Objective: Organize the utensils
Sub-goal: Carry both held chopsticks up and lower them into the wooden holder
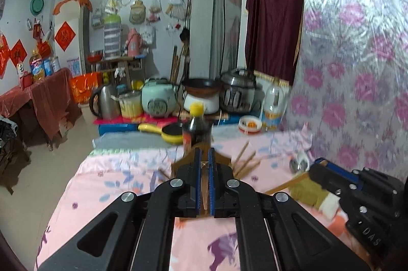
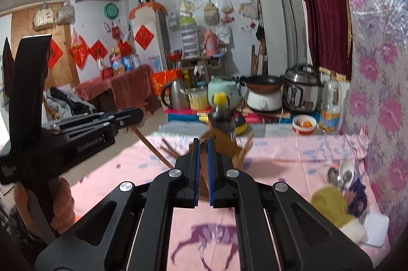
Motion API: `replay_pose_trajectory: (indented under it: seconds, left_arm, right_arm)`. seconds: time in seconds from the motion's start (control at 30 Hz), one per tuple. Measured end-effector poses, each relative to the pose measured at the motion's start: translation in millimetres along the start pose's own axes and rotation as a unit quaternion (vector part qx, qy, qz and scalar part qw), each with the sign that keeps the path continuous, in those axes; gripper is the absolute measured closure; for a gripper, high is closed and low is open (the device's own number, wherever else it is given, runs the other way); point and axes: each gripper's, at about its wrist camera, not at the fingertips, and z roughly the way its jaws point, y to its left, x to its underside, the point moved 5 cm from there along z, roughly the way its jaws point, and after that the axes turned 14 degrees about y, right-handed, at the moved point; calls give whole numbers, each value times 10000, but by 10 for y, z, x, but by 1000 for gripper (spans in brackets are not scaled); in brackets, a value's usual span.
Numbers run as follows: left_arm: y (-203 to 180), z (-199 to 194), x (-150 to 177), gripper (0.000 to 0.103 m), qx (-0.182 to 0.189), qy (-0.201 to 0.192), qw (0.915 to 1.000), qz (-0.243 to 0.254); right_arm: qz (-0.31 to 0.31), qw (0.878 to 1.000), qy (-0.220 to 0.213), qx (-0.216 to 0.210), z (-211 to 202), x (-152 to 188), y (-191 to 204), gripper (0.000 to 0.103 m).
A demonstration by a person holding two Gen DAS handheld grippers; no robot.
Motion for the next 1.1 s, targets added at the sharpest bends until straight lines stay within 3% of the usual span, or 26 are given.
replay_pose_trajectory:
  seconds: [0.2,0.3,0.53,0.83,0.97,1.1]
  left_arm:
    - [51,58,-177,97,-290,-378,9988,-140]
    - [169,154,-221,97,-264,-426,9982,-343]
    - [417,638,-293,97,-72,-174,9971,-736]
    - [467,877,-415,97,-10,-342,9958,-849]
    - [449,978,-398,97,-197,-349,9960,-796]
    - [573,1316,-284,97,-186,99,9942,-1050]
  right_arm:
    - [71,9994,-320,104,119,-260,21,97]
    - [197,9988,-384,212,242,-312,-35,97]
    - [488,9985,-77,227,713,-277,-237,97]
    - [595,9975,347,158,1197,-191,-405,97]
    - [609,9971,417,169,1250,-163,-428,97]
    - [599,9966,527,228,1329,-109,-427,97]
